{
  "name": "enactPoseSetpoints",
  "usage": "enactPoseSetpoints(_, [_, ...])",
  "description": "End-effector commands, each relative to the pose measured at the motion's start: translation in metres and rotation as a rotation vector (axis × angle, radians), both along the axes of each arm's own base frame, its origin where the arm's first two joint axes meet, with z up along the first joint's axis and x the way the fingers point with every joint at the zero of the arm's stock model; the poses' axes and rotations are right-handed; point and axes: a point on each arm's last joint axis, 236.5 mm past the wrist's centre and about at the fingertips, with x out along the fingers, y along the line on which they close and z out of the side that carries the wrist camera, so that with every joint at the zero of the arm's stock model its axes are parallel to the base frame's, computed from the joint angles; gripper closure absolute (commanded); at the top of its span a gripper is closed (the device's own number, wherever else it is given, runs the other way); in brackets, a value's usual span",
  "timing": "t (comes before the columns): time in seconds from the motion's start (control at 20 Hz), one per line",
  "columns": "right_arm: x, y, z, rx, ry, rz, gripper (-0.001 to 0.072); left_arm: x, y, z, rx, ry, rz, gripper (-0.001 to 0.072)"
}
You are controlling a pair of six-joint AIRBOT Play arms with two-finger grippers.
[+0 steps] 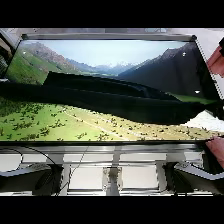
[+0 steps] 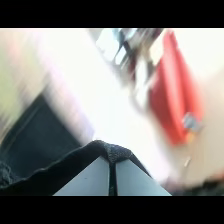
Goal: Fold the clothes and pants, and hang the long-sleeved shirts on hangers.
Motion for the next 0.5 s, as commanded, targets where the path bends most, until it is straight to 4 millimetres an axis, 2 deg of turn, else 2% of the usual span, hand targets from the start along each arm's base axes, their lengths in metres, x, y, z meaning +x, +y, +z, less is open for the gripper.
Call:
enactPoseSetpoints(0.0, [0.057, -0.007, 0.017, -0.052, -0.109, -0.122, 0.0685, 0.030, 0.015, 0.022, -0.037, -0.081, 0.129, 0.0678])
enactPoseSetpoints(0.15, [0.102, -0.008, 0.019, -0.153, -0.166, -0.214, 0.0685, 0.059, 0.003, 0.005, -0.001, -0.015, 0.170, 0.0678])
enactPoseSetpoints(0.25, [0.113, -0.011, 0.026, -0.193, -0.196, -0.225, 0.0685, 0.065, 0.001, 0.003, 0.004, -0.005, 0.187, 0.0678])
enactPoseSetpoints(0.35, [0.101, -0.012, 0.024, -0.227, -0.142, -0.183, 0.0685, 0.062, 0.005, 0.002, 0.004, 0.003, 0.194, 0.0678])
enactPoseSetpoints(0.45, [0.074, -0.016, 0.008, -0.276, -0.014, -0.123, 0.0685, 0.053, 0.011, -0.009, 0.011, 0.066, 0.203, 0.0679])
